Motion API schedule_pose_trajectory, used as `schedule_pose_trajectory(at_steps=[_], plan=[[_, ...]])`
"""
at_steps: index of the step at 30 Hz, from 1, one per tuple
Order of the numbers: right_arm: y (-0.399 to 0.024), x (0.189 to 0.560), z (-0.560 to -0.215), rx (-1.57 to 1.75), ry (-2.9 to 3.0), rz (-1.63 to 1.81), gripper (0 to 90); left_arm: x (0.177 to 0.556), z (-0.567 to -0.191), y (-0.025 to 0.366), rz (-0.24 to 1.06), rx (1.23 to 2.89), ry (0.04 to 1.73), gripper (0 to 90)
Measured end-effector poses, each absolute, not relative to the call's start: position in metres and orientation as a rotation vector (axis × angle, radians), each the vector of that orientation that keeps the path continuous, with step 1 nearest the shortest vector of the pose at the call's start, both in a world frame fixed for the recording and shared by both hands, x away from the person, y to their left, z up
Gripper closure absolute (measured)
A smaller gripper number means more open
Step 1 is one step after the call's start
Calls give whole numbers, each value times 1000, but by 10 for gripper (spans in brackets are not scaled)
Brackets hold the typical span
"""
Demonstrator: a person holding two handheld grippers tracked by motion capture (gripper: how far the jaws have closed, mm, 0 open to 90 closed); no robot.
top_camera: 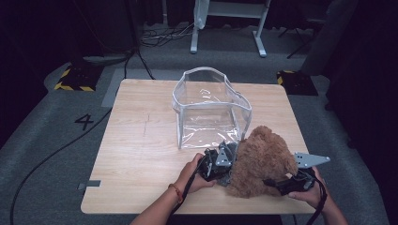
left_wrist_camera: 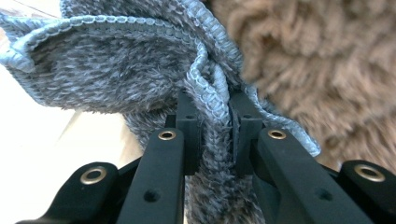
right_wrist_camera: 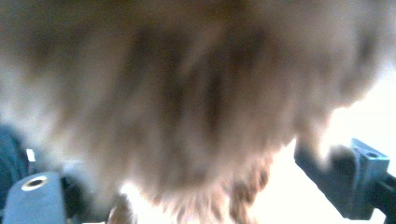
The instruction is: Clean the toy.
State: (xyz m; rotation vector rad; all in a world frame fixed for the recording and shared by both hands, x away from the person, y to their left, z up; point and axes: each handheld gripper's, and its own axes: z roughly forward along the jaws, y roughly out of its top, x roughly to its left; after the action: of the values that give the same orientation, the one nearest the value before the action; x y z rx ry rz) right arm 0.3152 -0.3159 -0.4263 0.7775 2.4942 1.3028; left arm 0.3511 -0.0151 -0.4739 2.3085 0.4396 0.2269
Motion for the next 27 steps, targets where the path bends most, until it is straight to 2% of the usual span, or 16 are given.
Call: schedule_pose_trajectory(at_steps=[5, 7, 10, 11, 16, 19, 21, 25, 27], plan=[[-314, 299, -418, 880, 2486, 1204, 161, 342, -471, -15, 250, 2316, 444, 776], [-314, 292, -418, 925, 2488, 1277, 230, 337, -469, -16, 264, 2330, 447, 777], [-309, 282, -421, 1028, 2453, 1374, 155, 331, -468, -17, 264, 2327, 459, 779], [-306, 278, -422, 1049, 2429, 1404, 169, 329, -467, -18, 264, 2327, 458, 779], [-282, 272, -424, 990, 2393, 1364, 100, 319, -464, -19, 281, 2347, 453, 783], [-275, 277, -424, 1002, 2379, 1334, 109, 314, -464, -17, 275, 2336, 471, 784], [-275, 281, -425, 990, 2371, 1308, 185, 309, -463, -15, 264, 2336, 462, 784], [-281, 285, -426, 885, 2405, 1358, 455, 302, -462, -9, 261, 2336, 450, 785], [-283, 287, -425, 849, 2407, 1390, 518, 300, -459, 0, 255, 2318, 467, 784]])
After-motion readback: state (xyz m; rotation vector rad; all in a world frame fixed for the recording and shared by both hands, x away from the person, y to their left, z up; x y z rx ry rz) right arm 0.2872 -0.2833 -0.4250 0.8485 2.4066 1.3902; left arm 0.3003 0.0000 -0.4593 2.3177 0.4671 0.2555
